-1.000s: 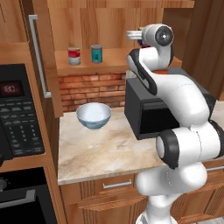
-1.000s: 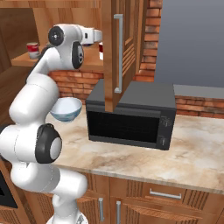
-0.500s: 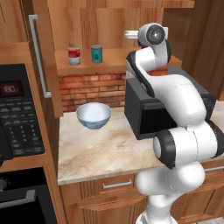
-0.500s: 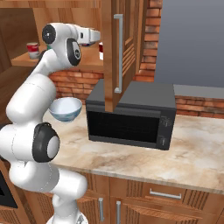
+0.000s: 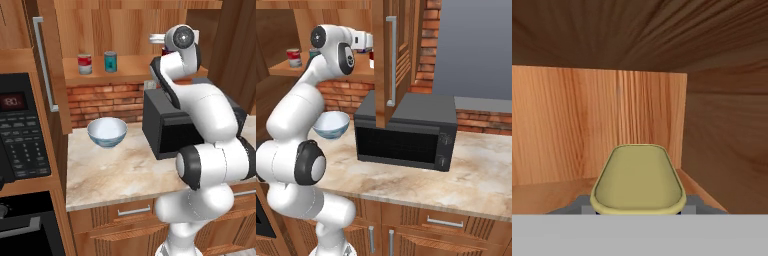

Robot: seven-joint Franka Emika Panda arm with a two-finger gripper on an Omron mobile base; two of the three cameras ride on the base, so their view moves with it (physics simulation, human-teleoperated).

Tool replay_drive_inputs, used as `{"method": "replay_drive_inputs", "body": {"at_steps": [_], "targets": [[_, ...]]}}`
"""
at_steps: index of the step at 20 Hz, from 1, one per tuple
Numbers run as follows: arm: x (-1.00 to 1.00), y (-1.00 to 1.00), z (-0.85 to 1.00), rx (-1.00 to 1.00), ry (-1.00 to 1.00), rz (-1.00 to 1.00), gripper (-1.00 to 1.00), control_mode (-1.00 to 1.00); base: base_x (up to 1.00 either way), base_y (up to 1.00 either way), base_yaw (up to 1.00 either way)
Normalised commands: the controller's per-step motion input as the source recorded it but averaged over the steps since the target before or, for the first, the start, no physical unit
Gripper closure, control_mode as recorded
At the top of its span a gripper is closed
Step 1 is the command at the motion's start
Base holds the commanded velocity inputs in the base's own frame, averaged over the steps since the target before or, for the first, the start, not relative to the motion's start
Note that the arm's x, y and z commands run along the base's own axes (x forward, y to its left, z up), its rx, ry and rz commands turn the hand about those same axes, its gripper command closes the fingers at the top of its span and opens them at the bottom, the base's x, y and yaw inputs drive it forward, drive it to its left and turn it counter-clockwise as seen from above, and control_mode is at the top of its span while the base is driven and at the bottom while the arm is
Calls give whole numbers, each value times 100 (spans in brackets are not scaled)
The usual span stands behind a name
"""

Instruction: Stack two cans on top of the other two cans in the cabinet.

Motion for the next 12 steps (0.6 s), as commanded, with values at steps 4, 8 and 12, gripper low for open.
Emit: {"method": "replay_drive_inputs", "body": {"at_steps": [4,8,12], "targets": [[0,-15,0,0,2,-2,100,-100,0,0,0],[0,-3,-5,0,0,0,100,-100,0,0,0],[2,0,-3,0,-1,0,100,-100,0,0,0]]}}
